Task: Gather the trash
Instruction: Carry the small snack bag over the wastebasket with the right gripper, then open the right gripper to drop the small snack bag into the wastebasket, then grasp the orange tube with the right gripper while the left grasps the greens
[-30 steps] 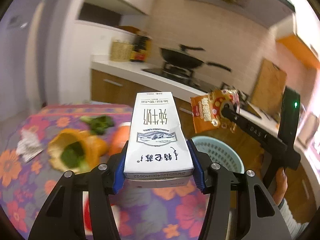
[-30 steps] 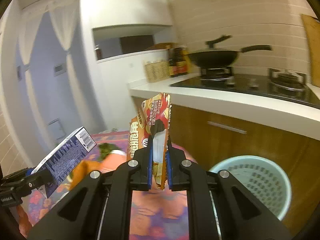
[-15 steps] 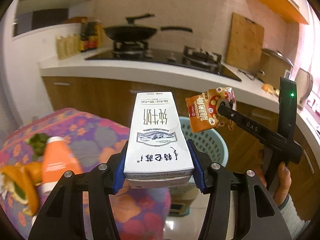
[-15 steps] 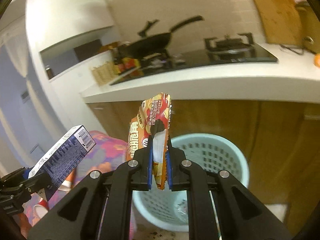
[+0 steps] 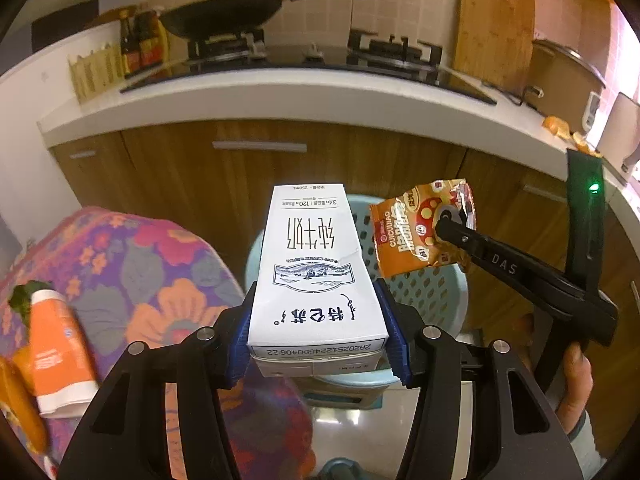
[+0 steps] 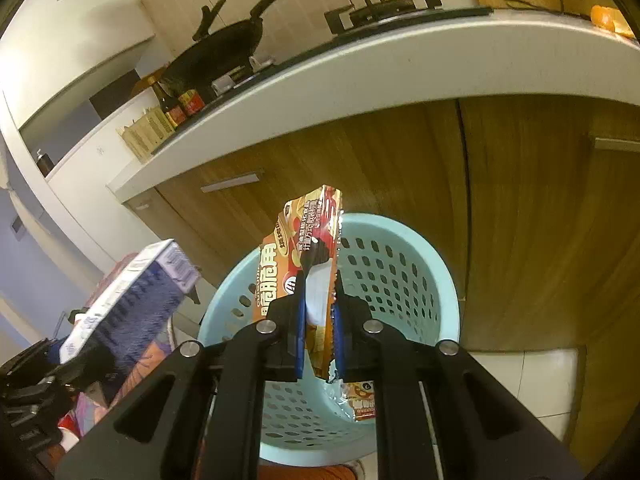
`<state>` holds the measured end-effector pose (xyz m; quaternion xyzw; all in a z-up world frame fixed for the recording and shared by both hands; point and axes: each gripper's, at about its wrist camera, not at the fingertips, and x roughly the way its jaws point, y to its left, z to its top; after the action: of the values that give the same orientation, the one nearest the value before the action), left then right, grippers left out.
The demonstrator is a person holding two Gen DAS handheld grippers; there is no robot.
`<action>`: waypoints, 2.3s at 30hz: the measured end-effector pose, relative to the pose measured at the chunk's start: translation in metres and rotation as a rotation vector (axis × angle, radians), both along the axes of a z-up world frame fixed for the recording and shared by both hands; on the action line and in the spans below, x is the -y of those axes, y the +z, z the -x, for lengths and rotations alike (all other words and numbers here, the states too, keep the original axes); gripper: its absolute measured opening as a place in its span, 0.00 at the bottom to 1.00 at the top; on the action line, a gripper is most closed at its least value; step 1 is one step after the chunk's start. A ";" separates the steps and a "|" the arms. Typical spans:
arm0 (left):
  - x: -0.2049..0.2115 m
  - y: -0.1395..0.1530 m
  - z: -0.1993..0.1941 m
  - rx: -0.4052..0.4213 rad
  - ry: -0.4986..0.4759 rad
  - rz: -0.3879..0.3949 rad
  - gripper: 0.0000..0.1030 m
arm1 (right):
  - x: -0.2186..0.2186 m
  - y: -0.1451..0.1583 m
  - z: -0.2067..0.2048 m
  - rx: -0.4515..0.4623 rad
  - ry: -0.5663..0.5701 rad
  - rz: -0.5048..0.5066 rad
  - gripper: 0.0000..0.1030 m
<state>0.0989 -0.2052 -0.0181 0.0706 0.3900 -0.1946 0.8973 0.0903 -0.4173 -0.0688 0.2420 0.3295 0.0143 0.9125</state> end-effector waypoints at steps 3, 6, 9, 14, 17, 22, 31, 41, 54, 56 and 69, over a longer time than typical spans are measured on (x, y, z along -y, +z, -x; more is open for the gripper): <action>0.012 -0.011 -0.010 -0.006 0.026 -0.039 0.51 | 0.002 -0.005 -0.003 -0.022 -0.012 -0.002 0.09; 0.017 -0.023 -0.024 -0.073 0.022 -0.011 0.51 | 0.001 -0.011 -0.006 -0.048 -0.005 -0.002 0.09; 0.016 -0.032 -0.028 -0.099 0.029 -0.001 0.53 | -0.003 -0.017 -0.009 -0.079 0.016 0.009 0.09; 0.009 -0.033 -0.025 -0.095 0.034 0.014 0.53 | -0.012 -0.022 -0.017 -0.113 0.044 0.021 0.16; 0.003 -0.027 -0.022 -0.080 0.044 0.021 0.56 | -0.017 -0.023 -0.019 -0.121 0.052 0.023 0.27; -0.013 -0.014 -0.018 -0.058 0.063 0.051 0.58 | -0.015 -0.017 -0.015 -0.116 0.047 0.023 0.28; -0.041 0.019 0.011 0.040 0.086 0.074 0.58 | -0.029 0.016 0.003 -0.036 0.063 0.051 0.28; -0.097 0.055 0.055 0.153 0.162 0.144 0.61 | -0.092 0.051 0.016 0.050 0.196 0.115 0.28; -0.213 0.086 0.106 0.274 0.371 0.212 0.62 | -0.208 0.068 0.030 0.130 0.418 0.211 0.28; -0.237 0.086 0.113 0.280 0.418 0.230 0.62 | -0.222 0.069 0.031 0.139 0.447 0.223 0.28; -0.348 0.057 0.144 0.254 0.616 0.279 0.61 | -0.293 0.065 0.011 0.173 0.566 0.226 0.28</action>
<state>-0.0447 0.1433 0.0391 -0.1497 0.2482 0.0438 0.9561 0.0793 -0.1245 -0.0034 0.0355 0.3047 0.2515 0.9180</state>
